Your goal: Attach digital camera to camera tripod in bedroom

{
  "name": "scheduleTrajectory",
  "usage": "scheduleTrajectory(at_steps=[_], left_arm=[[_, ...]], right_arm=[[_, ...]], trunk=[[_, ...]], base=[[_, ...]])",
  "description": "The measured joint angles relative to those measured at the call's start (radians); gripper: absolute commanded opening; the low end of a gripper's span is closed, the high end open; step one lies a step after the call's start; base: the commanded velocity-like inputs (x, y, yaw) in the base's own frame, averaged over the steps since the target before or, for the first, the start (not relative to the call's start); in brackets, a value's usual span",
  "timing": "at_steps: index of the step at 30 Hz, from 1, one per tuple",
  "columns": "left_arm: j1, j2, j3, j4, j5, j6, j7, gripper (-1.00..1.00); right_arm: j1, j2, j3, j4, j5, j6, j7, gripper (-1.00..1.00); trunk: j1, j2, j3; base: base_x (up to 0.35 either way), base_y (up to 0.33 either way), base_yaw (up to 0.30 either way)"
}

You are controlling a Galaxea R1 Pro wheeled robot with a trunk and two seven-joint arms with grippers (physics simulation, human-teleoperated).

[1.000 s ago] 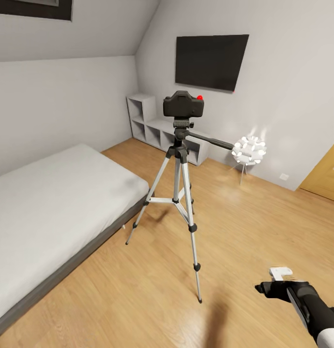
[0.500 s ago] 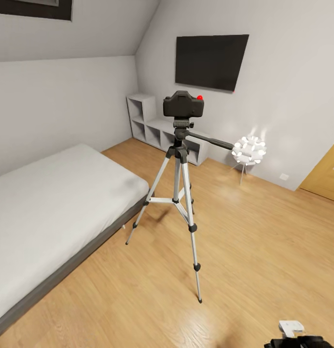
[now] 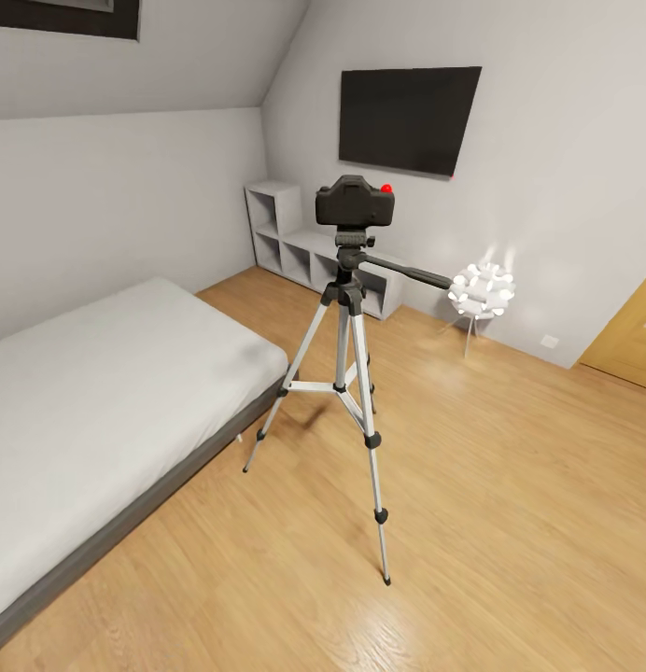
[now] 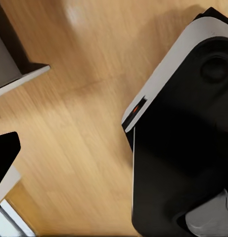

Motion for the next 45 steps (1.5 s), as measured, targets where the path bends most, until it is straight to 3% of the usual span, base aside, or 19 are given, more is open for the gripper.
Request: scheduleTrajectory(at_steps=[6, 12, 28, 31, 36, 45], left_arm=[[0.017, -0.009, 0.0, -0.001, -0.004, -0.009, 0.0, 1.0], [0.02, -0.011, 0.0, -0.001, -0.006, -0.011, 0.0, 1.0], [0.021, -0.016, -0.001, -0.001, -0.006, -0.012, -0.001, 1.0], [0.021, -0.019, -0.002, -0.005, -0.007, -0.014, -0.001, 1.0], [0.021, -0.028, -0.002, -0.001, -0.007, -0.013, -0.001, 1.0], [0.021, -0.031, -0.003, -0.001, -0.008, -0.013, -0.001, 1.0]], right_arm=[[0.036, 0.037, 0.0, 0.004, 0.0, -0.043, -0.023, 1.0], [0.046, 0.056, -0.001, 0.004, 0.0, -0.058, -0.051, 1.0], [0.059, 0.068, -0.001, 0.004, 0.002, -0.063, -0.063, 1.0], [0.06, 0.071, -0.004, 0.004, -0.004, -0.051, -0.094, 1.0], [0.078, 0.1, -0.005, 0.005, -0.003, -0.06, -0.122, 1.0], [0.085, 0.104, -0.006, 0.004, -0.005, -0.058, -0.123, 1.0]], trunk=[[0.0, 0.0, 0.0], [0.0, 0.0, 0.0], [0.0, 0.0, 0.0], [0.0, 0.0, 0.0], [0.0, 0.0, 0.004], [0.0, 0.0, 0.018]], base=[[0.0, 0.0, 0.0], [0.0, 0.0, 0.0], [0.0, 0.0, 0.0], [0.0, 0.0, 0.0], [0.0, 0.0, 0.0], [0.0, 0.0, 0.0]])
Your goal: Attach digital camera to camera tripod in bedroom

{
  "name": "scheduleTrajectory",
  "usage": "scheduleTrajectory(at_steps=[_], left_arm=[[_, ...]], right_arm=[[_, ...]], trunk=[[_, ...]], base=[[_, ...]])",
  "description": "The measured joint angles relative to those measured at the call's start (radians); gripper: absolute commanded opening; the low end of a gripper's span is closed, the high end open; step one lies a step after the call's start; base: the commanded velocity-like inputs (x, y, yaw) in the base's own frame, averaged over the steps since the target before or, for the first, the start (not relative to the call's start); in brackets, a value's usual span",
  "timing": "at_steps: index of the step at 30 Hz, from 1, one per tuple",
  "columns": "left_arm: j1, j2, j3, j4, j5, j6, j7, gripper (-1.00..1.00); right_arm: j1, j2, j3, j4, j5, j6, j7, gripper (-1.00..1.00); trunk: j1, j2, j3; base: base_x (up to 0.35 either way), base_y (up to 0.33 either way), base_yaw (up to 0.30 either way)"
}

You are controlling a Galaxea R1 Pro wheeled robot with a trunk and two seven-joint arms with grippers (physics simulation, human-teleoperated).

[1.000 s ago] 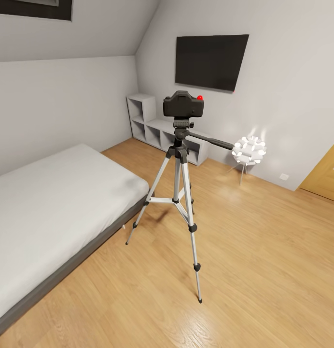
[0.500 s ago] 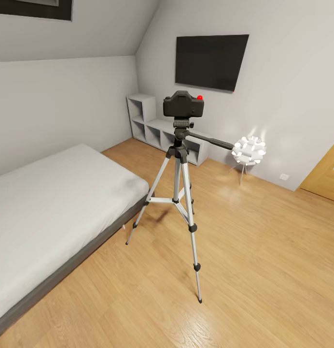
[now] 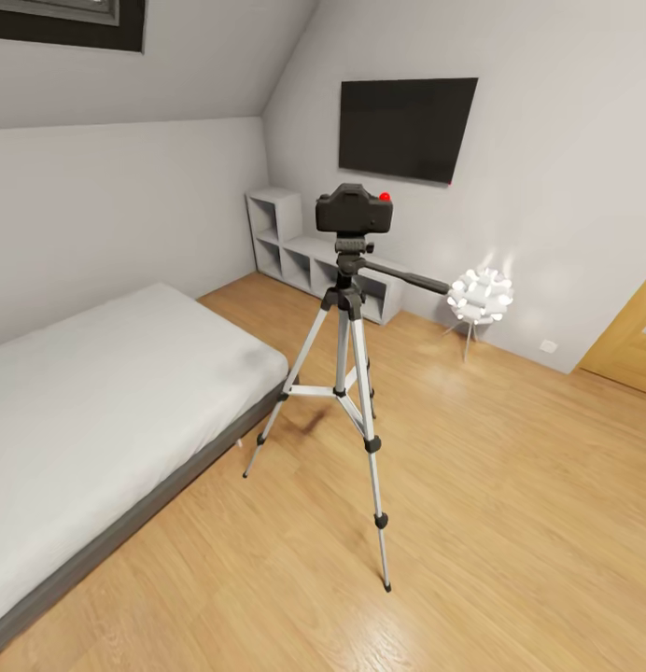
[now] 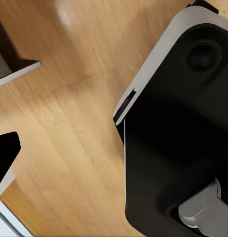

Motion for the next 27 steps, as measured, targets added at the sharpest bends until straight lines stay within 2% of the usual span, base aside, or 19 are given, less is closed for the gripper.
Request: scheduleTrajectory(at_steps=[12, 20, 27], left_arm=[[0.0, 0.003, 0.0, 0.001, 0.003, 0.0, 0.001, 1.0], [0.0, 0.005, -0.004, -0.004, -0.001, 0.001, 0.001, 1.0], [0.0, 0.003, -0.006, -0.012, 0.0, 0.001, 0.0, 1.0]], right_arm=[[0.009, 0.006, 0.0, 0.0, 0.0, 0.007, -0.025, 1.0], [0.03, 0.046, 0.0, 0.0, 0.0, 0.007, -0.104, 1.0], [0.04, 0.059, 0.0, 0.0, 0.001, 0.007, -0.124, 1.0]], trunk=[[0.0, 0.0, 0.019], [0.0, 0.0, 0.032], [0.0, 0.0, 0.043]], base=[[0.0, 0.0, 0.0], [0.0, 0.0, 0.0], [0.0, 0.0, 0.0]])
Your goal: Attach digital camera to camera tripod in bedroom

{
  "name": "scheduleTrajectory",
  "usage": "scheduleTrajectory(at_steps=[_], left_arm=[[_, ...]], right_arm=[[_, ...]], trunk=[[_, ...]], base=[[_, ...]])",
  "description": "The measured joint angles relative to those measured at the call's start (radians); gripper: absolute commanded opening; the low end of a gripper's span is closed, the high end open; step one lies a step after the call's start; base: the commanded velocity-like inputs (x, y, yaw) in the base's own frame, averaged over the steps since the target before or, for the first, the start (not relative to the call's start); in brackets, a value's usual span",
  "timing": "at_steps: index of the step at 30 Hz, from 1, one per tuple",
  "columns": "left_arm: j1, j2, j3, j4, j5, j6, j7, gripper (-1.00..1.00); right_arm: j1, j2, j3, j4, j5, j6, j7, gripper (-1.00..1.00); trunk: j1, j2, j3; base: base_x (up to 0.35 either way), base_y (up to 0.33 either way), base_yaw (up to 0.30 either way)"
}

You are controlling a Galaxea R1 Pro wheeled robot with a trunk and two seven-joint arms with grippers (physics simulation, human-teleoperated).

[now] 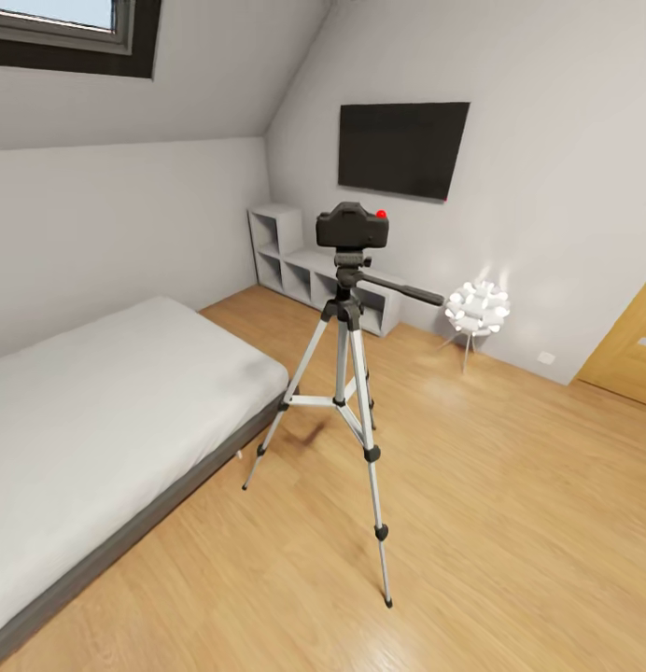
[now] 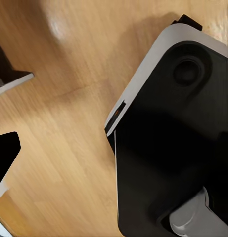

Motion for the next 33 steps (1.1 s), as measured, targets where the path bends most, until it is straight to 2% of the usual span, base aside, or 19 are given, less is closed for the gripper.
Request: scheduleTrajectory(at_steps=[33], left_arm=[[0.0, -0.004, 0.001, -0.003, -0.001, 0.0, 0.0, 1.0]], right_arm=[[0.003, 0.003, -0.001, 0.0, -0.001, -0.011, -0.005, 1.0]], trunk=[[0.0, 0.0, 0.053]], base=[[0.0, 0.0, 0.0]])
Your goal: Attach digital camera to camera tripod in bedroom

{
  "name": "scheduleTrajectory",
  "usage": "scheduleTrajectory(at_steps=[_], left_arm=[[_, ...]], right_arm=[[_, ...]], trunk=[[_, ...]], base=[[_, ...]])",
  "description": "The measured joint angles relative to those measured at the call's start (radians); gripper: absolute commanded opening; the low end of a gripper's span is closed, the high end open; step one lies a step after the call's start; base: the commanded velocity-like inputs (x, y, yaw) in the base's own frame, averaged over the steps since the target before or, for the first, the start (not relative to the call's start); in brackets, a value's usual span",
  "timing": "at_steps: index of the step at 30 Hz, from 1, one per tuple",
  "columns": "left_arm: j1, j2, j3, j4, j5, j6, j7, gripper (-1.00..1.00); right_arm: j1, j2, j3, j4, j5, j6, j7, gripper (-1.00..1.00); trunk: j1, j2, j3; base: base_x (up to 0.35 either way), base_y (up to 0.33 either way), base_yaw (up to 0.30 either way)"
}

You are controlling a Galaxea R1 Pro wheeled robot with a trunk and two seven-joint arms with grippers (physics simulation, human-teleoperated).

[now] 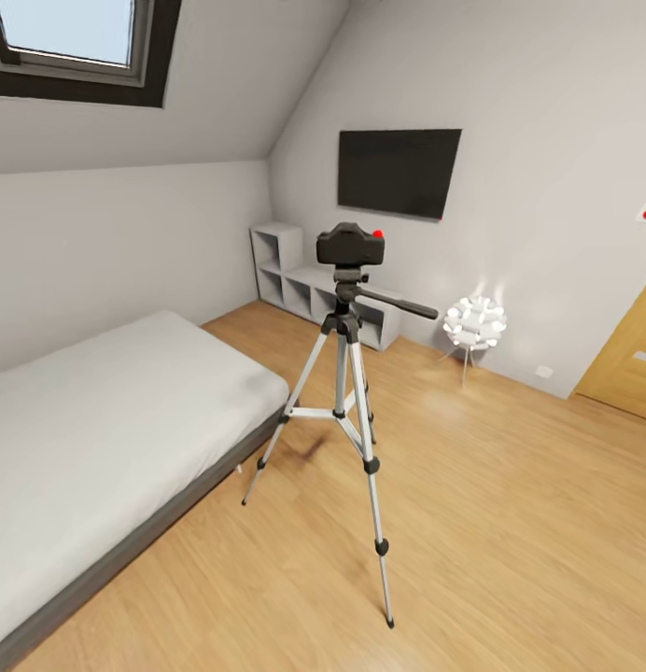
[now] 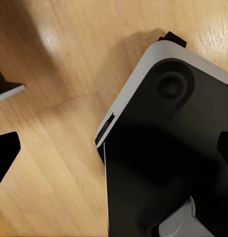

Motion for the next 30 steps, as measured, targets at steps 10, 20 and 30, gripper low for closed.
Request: scheduleTrajectory(at_steps=[10, 20, 30], left_arm=[[0.0, -0.001, -0.001, 0.0, 0.0, 0.0, 0.0, 1.0], [0.0, -0.001, 0.0, 0.0, 0.0, 0.0, 0.0, 1.0], [0.0, -0.001, 0.001, 0.0, 0.0, 0.0, 0.0, 1.0]], right_arm=[[0.0, 0.0, 0.0, 0.0, 0.0, 0.0, 0.0, 1.0], [0.0, 0.0, 0.0, 0.0, 0.0, 0.0, 0.0, 1.0], [0.0, 0.0, 0.0, 0.0, 0.0, 0.0, 0.0, 1.0]], trunk=[[0.0, 0.0, 0.016], [0.0, 0.0, 0.032], [0.0, 0.0, 0.048]], base=[[0.0, 0.0, 0.0], [0.0, 0.0, 0.0], [0.0, 0.0, 0.0]])
